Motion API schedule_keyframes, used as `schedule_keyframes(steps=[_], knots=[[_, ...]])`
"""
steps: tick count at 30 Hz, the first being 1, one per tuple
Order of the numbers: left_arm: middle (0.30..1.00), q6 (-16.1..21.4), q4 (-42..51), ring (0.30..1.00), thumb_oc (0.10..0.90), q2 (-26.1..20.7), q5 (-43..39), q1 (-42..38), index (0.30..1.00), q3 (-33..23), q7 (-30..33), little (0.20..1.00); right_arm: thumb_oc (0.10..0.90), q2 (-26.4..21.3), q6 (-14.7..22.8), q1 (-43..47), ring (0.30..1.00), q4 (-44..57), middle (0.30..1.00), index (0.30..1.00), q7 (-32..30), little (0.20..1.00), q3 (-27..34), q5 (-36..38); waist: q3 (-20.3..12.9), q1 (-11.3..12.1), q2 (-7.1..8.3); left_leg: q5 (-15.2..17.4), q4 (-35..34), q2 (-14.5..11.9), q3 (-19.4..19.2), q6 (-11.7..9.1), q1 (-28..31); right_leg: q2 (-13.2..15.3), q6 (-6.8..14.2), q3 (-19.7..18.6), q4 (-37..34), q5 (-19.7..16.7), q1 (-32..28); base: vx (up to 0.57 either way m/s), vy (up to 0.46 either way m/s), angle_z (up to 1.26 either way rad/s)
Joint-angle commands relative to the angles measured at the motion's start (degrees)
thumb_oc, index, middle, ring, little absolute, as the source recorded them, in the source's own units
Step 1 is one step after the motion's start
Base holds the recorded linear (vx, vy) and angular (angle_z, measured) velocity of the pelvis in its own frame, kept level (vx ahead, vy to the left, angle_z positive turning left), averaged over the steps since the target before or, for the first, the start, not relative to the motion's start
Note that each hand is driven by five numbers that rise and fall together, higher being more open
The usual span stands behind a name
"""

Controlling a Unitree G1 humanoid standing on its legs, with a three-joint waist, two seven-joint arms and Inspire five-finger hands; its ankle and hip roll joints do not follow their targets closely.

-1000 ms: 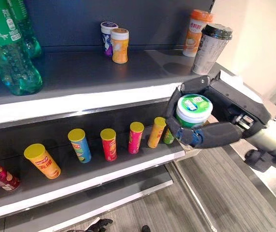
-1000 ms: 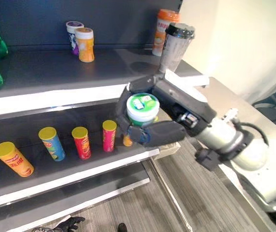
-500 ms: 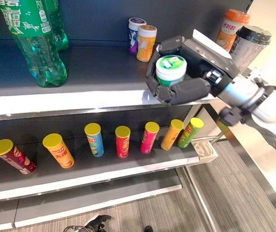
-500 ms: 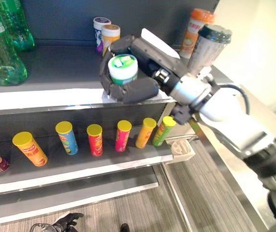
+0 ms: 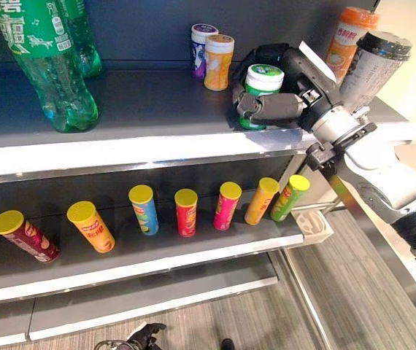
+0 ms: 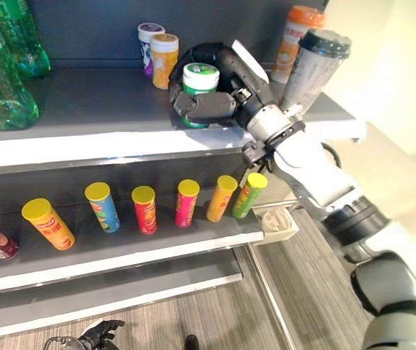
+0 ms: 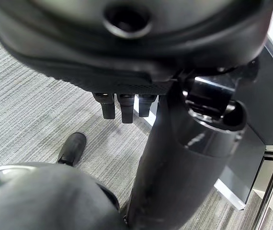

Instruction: Put the goods on the table back onto the shelves and tidy them up.

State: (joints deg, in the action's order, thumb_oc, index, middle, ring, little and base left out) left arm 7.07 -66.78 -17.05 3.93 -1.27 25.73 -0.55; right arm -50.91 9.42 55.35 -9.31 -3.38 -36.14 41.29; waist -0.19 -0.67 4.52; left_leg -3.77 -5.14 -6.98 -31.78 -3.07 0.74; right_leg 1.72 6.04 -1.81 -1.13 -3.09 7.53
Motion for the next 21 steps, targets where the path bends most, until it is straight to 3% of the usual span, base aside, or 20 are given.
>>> schedule_keyframes(steps=[1,11,21], knots=[[0.9,0.8,0.2,0.9,0.8,-2.0,-1.3,-0.3,0.9,-0.1,0.1,0.9,0.4,2.4,2.5,9.0,0.3,-4.1,0.3,0.3,-2.4,0.3,3.4,-1.3,-1.7,2.3,3.01,7.6,0.1,0.4,2.7,-2.9,7.2,-0.6,3.2,-0.4,-1.5,-4.0,-2.2,0.0,0.0,0.0],[0.9,1.1,0.8,0.9,0.8,-2.5,-1.2,-0.9,0.9,-0.1,-0.4,0.9,0.4,12.0,0.8,9.2,0.3,-7.7,0.3,0.3,-1.8,0.3,2.3,-8.7,-1.3,3.4,2.97,7.4,0.1,0.5,3.3,-2.6,6.9,-0.3,3.0,0.0,-1.4,-4.1,-2.3,0.0,0.0,0.0],[0.9,1.5,1.0,0.9,0.8,-3.0,-1.7,-1.4,0.9,-0.3,-0.3,0.9,0.4,17.6,0.7,8.7,0.3,-10.7,0.3,0.3,-2.2,0.3,3.2,-13.9,-0.9,4.2,3.14,7.5,0.1,0.6,4.0,-2.3,6.5,0.1,3.1,0.4,-1.4,-4.3,-2.3,0.0,0.004,0.01]])
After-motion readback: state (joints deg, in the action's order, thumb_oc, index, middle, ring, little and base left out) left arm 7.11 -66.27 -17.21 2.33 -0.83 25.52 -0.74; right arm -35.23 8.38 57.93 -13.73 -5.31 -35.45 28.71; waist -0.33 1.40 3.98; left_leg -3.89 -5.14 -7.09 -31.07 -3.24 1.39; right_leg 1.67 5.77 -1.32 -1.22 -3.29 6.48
